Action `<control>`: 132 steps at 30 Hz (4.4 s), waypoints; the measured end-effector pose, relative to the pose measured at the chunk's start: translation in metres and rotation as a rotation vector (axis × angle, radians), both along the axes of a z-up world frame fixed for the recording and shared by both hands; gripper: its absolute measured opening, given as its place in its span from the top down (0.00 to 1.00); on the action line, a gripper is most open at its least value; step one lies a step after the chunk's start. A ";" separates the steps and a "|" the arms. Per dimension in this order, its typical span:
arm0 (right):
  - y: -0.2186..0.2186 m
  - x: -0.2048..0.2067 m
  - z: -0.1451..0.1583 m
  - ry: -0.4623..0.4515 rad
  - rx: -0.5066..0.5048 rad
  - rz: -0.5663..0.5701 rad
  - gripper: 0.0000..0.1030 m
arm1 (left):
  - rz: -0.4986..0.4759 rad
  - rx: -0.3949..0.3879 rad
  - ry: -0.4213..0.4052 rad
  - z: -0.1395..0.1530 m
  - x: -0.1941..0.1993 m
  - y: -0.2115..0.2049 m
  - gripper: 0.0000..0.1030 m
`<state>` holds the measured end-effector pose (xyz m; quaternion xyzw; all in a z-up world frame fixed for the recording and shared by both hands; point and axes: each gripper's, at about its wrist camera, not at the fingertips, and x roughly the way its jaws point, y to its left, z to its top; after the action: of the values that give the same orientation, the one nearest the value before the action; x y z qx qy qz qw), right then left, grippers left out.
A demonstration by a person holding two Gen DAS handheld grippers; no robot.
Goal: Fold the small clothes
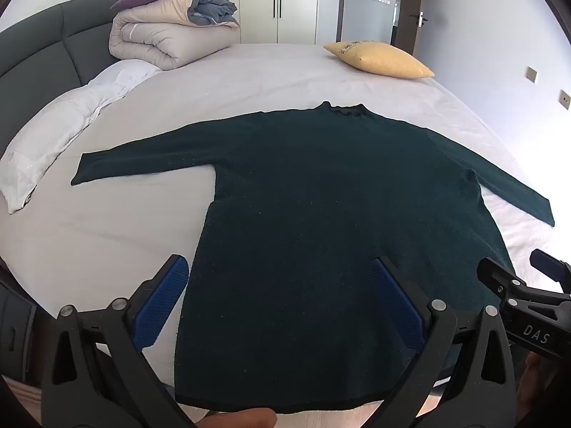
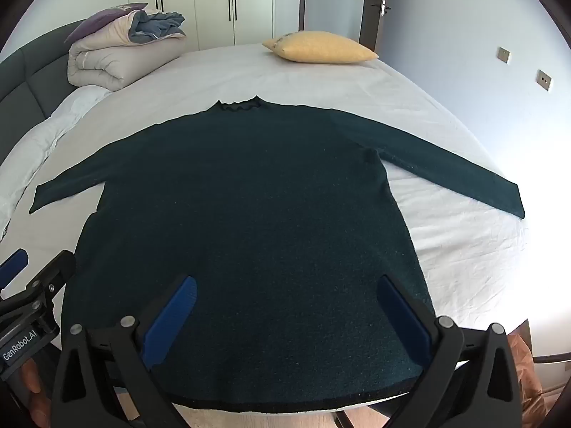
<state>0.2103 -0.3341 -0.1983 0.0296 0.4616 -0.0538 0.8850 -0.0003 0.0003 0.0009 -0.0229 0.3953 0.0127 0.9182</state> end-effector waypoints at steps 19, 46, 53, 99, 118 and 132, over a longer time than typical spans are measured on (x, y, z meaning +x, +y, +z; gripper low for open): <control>0.001 -0.001 -0.003 0.000 0.000 -0.001 0.00 | 0.003 0.009 0.011 -0.003 0.002 0.005 0.00; 0.003 -0.001 -0.005 0.001 -0.003 -0.001 0.00 | 0.003 0.013 0.018 -0.010 0.002 0.005 0.00; 0.003 -0.002 -0.005 0.002 -0.003 -0.001 0.00 | 0.002 0.013 0.018 -0.009 0.002 0.005 0.00; 0.004 -0.004 -0.010 0.006 -0.006 0.001 0.00 | 0.003 0.011 0.022 -0.009 0.003 0.004 0.00; 0.006 -0.004 -0.009 0.013 -0.005 0.002 0.00 | 0.014 0.014 0.030 -0.017 0.003 0.000 0.00; -0.100 0.011 -0.002 -0.036 0.118 -0.171 0.00 | -0.036 -0.144 0.121 -0.038 0.052 -0.004 0.00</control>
<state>0.2216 -0.4342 -0.2007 0.1220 0.4439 -0.1012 0.8820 0.0514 -0.0037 -0.0371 -0.0812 0.4501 -0.0309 0.8887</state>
